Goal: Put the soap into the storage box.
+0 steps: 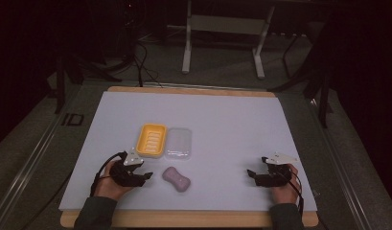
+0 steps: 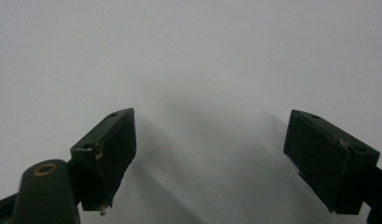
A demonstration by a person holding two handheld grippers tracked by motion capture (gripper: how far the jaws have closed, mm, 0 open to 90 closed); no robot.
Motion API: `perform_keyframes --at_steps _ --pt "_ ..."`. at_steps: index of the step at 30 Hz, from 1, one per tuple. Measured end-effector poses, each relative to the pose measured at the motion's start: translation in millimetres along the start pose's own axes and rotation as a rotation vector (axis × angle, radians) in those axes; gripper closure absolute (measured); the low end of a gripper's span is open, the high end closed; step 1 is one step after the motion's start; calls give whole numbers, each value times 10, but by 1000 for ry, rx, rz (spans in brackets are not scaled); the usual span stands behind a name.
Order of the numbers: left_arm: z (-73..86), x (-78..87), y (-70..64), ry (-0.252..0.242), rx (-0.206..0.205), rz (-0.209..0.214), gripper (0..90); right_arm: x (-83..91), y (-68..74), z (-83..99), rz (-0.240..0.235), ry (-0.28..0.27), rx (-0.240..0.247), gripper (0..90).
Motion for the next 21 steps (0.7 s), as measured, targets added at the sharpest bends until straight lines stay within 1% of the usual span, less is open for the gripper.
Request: perform_keyframes --at_steps 2,3,5,6,7,8,9,10,13,16,18,21 --pt "-21 14 3 1 -10 -6 422 21 4 -7 17 -19 6 167" --pt "-45 36 1 -5 -19 -2 421 39 -2 -11 30 -36 5 167" --pt "-71 59 -7 -17 -22 14 421 68 -19 -16 37 -66 -11 167" --pt "-71 59 -7 -17 -22 14 419 68 -19 -16 37 -66 -11 167" --pt "-91 82 -7 -21 -28 40 419 89 -33 -17 38 -86 -26 168" --pt "-91 82 -7 -21 -28 40 419 89 -33 -17 38 -86 -26 168" --pt "-103 94 -5 -24 -26 44 419 99 -36 -20 36 -98 -27 167" --pt "-123 117 0 -23 -38 44 419 109 -37 -21 35 -107 -32 168" --pt "-148 136 -10 -14 -63 43 420 104 -30 -21 34 -102 -28 168" --pt "-164 147 -17 -12 -75 46 420 102 -24 -22 37 -98 -21 168" --pt "-189 164 -13 -4 -97 37 420 102 -23 -21 41 -97 -21 168" --pt "-216 187 -22 -1 -115 33 423 103 -26 -22 44 -98 -22 168"
Point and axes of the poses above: each handheld gripper's, and its own axes: x roughly backward along the jaws, z roughly out of its underside, y roughly to its left, the point moved 7 cm from there along -x, roughly forward along the jaws, and after that the axes turned 7 degrees about x, right-handed, at the moved point
